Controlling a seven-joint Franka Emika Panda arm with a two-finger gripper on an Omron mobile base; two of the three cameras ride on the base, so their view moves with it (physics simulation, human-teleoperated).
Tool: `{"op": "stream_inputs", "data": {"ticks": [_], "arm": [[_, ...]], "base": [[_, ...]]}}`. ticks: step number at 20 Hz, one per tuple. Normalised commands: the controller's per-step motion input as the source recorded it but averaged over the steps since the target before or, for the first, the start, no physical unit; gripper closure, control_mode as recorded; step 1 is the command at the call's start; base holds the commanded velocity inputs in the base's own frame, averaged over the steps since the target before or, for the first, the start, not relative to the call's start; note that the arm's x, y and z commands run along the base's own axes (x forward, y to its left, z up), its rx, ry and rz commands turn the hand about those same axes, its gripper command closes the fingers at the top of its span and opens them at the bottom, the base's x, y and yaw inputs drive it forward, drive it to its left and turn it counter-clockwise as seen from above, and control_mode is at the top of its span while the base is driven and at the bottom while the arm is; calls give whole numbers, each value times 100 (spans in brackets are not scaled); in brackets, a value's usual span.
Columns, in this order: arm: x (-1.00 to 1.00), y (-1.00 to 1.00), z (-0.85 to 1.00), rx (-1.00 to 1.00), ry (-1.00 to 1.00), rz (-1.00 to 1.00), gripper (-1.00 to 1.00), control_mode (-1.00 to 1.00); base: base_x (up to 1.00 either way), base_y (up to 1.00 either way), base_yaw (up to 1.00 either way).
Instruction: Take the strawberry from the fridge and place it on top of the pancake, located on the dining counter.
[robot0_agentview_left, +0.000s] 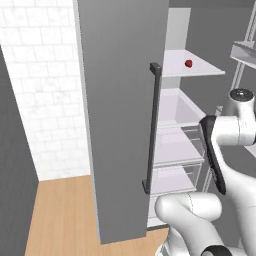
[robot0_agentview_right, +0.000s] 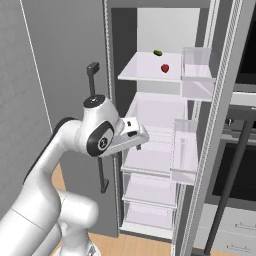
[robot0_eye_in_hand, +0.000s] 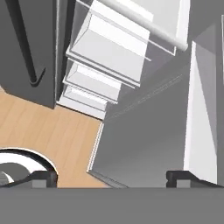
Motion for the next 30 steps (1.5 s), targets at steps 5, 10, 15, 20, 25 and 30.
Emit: {"op": "stream_inputs", "data": {"ticks": [5, 10, 15, 20, 25, 30], "arm": [[0, 16, 62, 24, -47, -20, -100, -100], [22, 2, 86, 6, -34, -27, -100, -100], [3, -7, 29, 0, -5, -19, -100, -100], [4, -3, 2, 0, 0, -1, -100, -100], [5, 0, 4, 0, 0, 0, -100, 100], [0, 0, 0, 0, 0, 0, -100, 100]], "base": [[0, 0, 0], [0, 0, 0], [0, 0, 0], [0, 0, 0], [33, 0, 0], [61, -2, 0]]}}
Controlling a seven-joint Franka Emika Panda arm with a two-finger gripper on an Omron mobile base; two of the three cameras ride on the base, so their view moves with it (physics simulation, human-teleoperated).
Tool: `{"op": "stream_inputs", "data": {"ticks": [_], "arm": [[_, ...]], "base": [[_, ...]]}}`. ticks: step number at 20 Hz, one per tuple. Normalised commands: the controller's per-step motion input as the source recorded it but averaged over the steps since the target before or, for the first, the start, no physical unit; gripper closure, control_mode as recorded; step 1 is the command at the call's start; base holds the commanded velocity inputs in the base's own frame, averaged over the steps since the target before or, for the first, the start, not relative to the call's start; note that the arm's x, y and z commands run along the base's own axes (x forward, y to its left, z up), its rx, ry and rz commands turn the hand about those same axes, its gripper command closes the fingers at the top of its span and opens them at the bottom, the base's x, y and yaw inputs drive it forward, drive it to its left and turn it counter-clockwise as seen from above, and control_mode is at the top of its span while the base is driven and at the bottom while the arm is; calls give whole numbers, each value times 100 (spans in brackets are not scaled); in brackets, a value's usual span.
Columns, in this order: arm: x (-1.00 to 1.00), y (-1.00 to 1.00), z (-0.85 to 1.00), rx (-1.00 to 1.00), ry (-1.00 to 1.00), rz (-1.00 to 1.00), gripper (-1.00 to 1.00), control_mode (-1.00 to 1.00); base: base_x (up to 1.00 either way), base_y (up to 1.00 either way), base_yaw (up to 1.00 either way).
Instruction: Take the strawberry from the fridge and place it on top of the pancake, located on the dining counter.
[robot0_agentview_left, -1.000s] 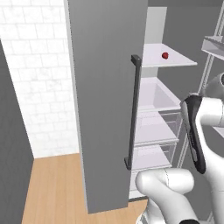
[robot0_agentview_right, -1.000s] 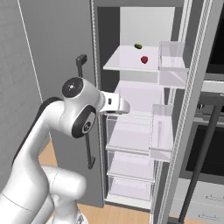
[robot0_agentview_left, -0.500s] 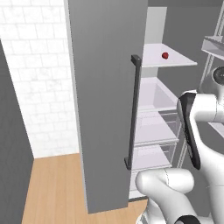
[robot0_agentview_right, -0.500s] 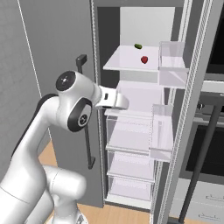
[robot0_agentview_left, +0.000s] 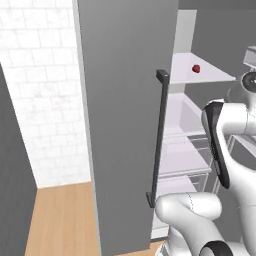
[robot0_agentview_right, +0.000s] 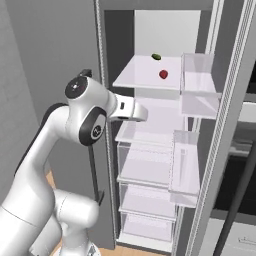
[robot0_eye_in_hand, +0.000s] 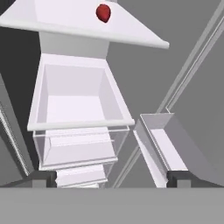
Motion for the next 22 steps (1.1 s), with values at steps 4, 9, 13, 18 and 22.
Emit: {"op": "stream_inputs", "data": {"ticks": [4, 9, 13, 18, 22], "arm": [[0, 0, 0, 0, 0, 0, -100, 100], [0, 0, 0, 0, 0, 0, -100, 100], [0, 0, 0, 0, 0, 0, -100, 100], [0, 0, 0, 0, 0, 0, -100, 100], [3, -3, 7, 1, -4, 0, -100, -100]], "base": [[43, -28, 0], [27, -46, 0], [49, -14, 0], [61, -5, 0], [0, -16, 0]]}}
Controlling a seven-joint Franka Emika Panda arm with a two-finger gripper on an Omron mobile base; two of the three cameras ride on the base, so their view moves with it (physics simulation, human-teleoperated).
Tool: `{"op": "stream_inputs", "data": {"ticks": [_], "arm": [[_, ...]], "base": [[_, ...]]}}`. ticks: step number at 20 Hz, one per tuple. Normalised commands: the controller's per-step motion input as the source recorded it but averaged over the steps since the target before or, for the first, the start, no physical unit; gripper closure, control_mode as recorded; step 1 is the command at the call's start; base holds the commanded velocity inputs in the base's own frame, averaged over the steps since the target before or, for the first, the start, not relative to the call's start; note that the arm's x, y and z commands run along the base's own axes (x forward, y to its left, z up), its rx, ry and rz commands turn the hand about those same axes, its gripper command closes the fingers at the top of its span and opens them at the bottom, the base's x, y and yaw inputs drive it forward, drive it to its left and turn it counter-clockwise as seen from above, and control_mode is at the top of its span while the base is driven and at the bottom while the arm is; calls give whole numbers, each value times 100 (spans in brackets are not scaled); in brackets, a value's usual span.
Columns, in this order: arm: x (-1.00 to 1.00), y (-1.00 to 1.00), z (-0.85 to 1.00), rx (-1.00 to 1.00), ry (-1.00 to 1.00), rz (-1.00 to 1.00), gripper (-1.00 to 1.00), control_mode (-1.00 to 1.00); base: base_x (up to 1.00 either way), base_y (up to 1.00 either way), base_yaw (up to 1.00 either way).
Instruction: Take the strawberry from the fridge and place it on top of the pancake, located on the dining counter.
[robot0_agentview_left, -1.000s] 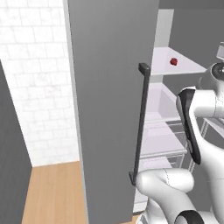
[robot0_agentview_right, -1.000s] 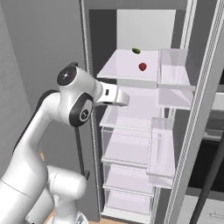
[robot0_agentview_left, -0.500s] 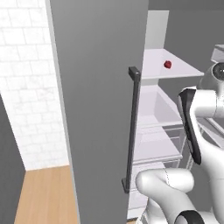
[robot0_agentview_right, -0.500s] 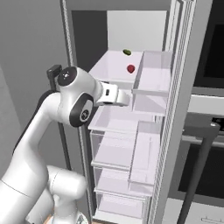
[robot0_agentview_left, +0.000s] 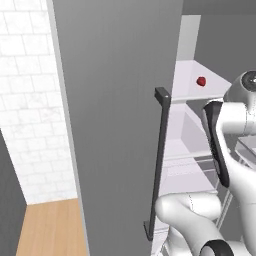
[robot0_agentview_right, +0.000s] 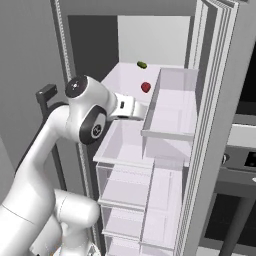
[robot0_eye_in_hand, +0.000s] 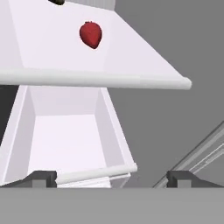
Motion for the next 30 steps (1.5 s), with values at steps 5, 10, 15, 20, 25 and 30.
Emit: {"op": "stream_inputs", "data": {"ticks": [5, 10, 15, 20, 25, 30], "arm": [[60, -2, 49, 8, -6, 0, -100, -100], [95, 0, 17, 4, 0, -2, -100, -100], [81, -3, 1, 2, 0, 0, -100, -100], [64, -19, -3, 2, -1, 3, -100, -100], [68, -25, -10, 0, 0, 8, -100, -100], [79, -4, -6, 0, 3, 6, -100, -100]], "base": [[0, 0, 0], [0, 0, 0], [0, 0, 0], [0, 0, 0], [0, 0, 0], [0, 0, 0]]}}
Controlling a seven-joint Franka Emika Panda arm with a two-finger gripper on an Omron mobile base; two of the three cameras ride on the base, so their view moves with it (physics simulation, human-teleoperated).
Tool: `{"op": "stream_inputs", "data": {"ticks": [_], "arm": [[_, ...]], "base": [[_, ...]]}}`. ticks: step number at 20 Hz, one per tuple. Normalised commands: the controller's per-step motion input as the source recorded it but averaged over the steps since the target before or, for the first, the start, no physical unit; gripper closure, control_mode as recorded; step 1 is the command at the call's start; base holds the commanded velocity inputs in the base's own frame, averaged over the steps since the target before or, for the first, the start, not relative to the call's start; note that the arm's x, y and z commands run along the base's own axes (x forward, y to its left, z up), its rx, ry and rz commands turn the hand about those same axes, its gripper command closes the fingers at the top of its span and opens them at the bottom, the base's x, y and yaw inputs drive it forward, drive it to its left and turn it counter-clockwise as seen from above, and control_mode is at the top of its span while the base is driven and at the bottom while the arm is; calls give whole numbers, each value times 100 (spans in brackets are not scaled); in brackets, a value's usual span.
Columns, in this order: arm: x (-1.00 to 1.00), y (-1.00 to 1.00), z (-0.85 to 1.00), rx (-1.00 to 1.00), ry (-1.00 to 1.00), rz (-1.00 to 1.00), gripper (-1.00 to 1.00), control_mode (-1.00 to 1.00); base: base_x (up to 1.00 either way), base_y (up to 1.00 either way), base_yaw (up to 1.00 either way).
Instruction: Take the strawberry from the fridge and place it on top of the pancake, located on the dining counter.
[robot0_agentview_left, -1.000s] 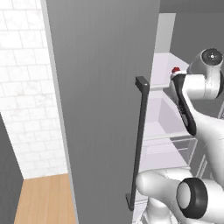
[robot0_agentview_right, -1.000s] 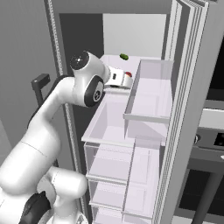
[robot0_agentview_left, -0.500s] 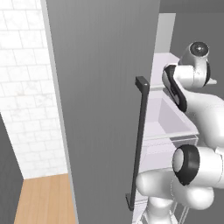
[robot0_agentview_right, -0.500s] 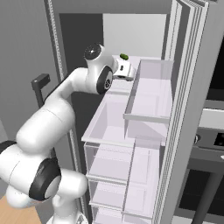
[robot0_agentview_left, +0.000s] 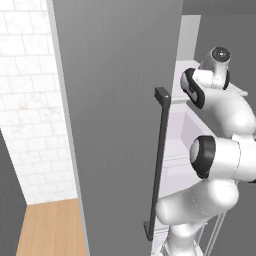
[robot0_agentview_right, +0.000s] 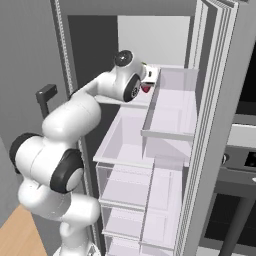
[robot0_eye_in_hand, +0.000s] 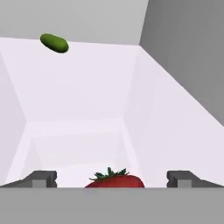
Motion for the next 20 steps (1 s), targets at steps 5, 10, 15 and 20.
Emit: {"op": "stream_inputs", "data": {"ticks": [5, 10, 15, 20], "arm": [[54, -17, -29, 1, 2, 4, -100, -100], [-7, -27, -20, 1, 0, 0, -100, -100], [-52, 0, -38, 0, -1, 0, -100, -100], [-32, 0, -33, 0, -5, 0, -100, -100]], "base": [[0, 0, 0], [0, 0, 0], [0, 0, 0], [0, 0, 0]]}}
